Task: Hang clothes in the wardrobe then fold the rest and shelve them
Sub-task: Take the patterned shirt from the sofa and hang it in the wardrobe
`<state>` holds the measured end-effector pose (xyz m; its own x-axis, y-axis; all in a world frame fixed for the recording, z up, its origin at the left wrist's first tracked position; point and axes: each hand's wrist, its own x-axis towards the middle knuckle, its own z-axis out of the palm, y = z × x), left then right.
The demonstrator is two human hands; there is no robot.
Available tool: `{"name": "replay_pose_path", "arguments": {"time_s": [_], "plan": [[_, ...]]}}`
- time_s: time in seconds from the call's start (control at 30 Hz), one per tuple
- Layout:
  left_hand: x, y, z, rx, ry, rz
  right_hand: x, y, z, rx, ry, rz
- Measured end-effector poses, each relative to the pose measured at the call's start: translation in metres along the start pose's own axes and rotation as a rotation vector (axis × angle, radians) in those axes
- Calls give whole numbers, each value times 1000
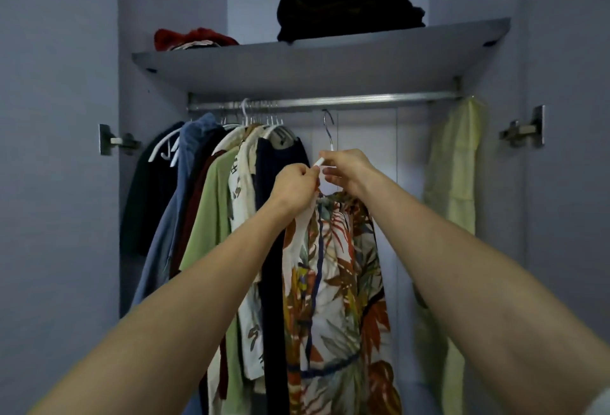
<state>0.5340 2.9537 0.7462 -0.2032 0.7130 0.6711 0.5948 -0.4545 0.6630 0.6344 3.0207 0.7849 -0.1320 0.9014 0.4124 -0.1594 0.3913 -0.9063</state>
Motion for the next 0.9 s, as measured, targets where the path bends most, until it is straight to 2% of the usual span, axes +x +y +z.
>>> {"name": "replay_pose_path", "arguments": {"time_s": [0.27, 0.53, 0.7, 0.9], "plan": [[126, -40, 24, 173, 135, 98, 150, 3, 17, -76, -93, -109], [239, -54, 27, 385, 245, 118, 269, -18, 44, -97, -155, -209], [275, -69, 28, 592, 222, 146, 306, -7, 51, -102, -122, -213], [292, -80, 30, 733, 129, 71, 317, 15, 61, -94, -165, -138]]}}
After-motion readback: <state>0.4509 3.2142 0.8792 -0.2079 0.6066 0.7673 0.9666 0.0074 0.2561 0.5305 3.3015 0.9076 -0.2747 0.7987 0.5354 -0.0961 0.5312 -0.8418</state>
